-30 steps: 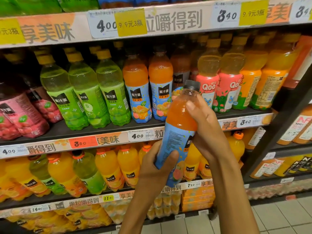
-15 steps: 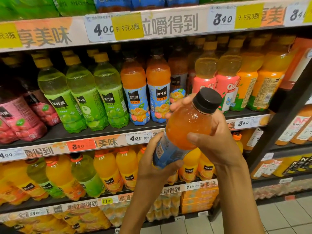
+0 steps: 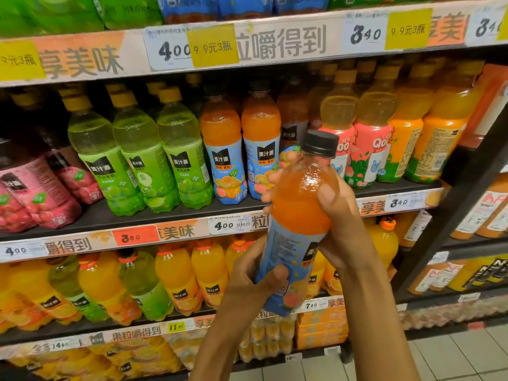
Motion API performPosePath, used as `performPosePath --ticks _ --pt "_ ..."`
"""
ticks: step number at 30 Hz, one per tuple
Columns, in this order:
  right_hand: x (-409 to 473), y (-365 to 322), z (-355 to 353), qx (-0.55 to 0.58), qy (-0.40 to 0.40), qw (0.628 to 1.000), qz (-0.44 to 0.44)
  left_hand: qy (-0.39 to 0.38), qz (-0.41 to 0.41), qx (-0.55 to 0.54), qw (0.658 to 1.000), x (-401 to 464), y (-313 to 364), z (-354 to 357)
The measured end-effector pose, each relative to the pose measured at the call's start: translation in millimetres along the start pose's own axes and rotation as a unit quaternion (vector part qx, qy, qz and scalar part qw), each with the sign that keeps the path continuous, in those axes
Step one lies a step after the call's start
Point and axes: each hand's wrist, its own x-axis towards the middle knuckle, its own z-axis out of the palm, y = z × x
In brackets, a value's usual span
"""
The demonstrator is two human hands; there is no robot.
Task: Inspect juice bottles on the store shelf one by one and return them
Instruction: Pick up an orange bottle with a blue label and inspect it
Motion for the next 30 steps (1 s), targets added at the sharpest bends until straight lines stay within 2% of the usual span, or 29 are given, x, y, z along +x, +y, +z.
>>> performPosePath --ticks 3,7,11,14,16,18,20,25,28,30 --pt "0.8 3.5 0.7 -0.036 0.054 0.998 -0.013 -0.001 0.013 0.023 1.000 2.5 -2.2 -0.8" --pt "2.4 8.4 1.4 -0.067 0.101 0.992 -0.016 0.054 0.008 0.001 0.999 7.7 -1.9 0.2" --pt "5.3 8.9 0.2 -0.039 0.098 0.994 0.009 0.077 -0.031 -0.039 0.996 7.5 -3.9 -1.3" --pt "5.7 12.3 -1.3 -0.016 0.110 0.994 0.021 0.043 -0.079 -0.091 0.992 1.6 -5.3 -2.5" --pt "4.2 15.7 -3.5 0.031 0.081 0.995 0.039 0.025 -0.101 -0.118 0.988 -1.1 -5.2 -1.8" --pt "3.0 16.5 -5.1 0.048 0.059 0.996 0.051 0.020 -0.124 -0.139 0.982 -1.8 -5.8 0.4" --pt "2.7 16.5 -5.8 0.040 0.074 0.995 0.052 0.033 -0.142 -0.142 0.979 0.0 -5.0 4.9" --pt "3.6 18.7 -10.3 -0.018 0.139 0.990 0.024 0.134 -0.133 -0.049 0.981 16.2 -1.1 7.5" --pt "6.7 15.9 -9.1 -0.061 0.158 0.986 0.011 0.129 -0.093 0.011 0.987 19.3 2.0 14.4" --pt "7.3 14.2 -8.7 -0.060 0.142 0.988 0.017 0.126 -0.065 0.068 0.988 15.7 4.2 19.1"
